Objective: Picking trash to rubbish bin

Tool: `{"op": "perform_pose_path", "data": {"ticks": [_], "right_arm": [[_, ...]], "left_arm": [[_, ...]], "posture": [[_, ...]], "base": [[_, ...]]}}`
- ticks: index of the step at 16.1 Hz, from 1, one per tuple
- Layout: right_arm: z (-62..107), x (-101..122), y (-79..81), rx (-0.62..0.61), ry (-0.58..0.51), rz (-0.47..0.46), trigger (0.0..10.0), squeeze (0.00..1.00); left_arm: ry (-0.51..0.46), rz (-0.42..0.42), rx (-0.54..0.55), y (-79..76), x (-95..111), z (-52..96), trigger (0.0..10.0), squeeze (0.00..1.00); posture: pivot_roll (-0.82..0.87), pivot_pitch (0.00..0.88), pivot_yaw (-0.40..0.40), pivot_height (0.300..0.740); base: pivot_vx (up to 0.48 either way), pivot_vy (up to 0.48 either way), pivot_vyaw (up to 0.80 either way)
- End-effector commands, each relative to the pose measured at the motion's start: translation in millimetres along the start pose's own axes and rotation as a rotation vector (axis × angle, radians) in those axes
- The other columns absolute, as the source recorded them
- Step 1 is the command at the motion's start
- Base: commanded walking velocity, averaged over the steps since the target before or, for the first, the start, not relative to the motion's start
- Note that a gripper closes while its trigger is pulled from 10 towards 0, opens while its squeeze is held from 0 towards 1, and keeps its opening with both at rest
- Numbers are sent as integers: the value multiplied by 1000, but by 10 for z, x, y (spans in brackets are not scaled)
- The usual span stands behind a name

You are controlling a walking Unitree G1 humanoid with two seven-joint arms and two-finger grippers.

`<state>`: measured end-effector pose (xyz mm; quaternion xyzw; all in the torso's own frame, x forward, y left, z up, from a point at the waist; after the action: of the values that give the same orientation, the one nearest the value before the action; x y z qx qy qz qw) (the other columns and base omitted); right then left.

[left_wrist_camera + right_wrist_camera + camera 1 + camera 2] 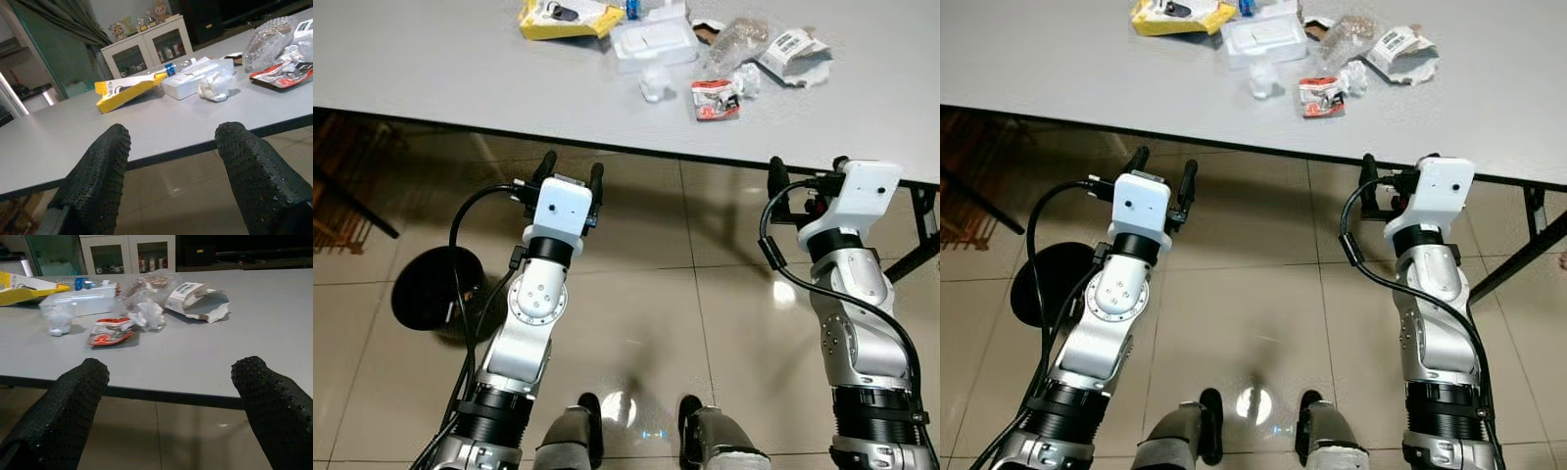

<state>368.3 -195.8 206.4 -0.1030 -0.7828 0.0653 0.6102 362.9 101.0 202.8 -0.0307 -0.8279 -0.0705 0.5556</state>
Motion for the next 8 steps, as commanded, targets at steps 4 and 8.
{"op": "perform_pose_path", "data": {"ticks": [4, 8], "right_arm": [[25, -2, 51, 10, 1, -8, 10000, 0], [20, -1, 67, 16, 4, -19, 10000, 0]], "left_arm": [[24, 16, 6, 57, -49, 31, 10000, 0], [29, 12, 6, 74, -52, 22, 10000, 0]], "posture": [[48, 289, 92, 740], [49, 295, 93, 740]], "base": [[0, 0, 0], [203, 0, -200]]}}
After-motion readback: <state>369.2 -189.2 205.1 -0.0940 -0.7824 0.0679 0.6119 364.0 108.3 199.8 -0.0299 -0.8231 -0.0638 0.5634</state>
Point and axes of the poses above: a point about 5 cm out from each wrist's last joint towards the gripper, its own z axis pointing back from the gripper into the wrist, its own x axis along the axis of the wrist's last joint, y = z × x, the point moved 5 cm from there along -z, pointing out of the wrist towards the gripper, and after that the axes turned 14 degrees about z, right-handed, at the moved point
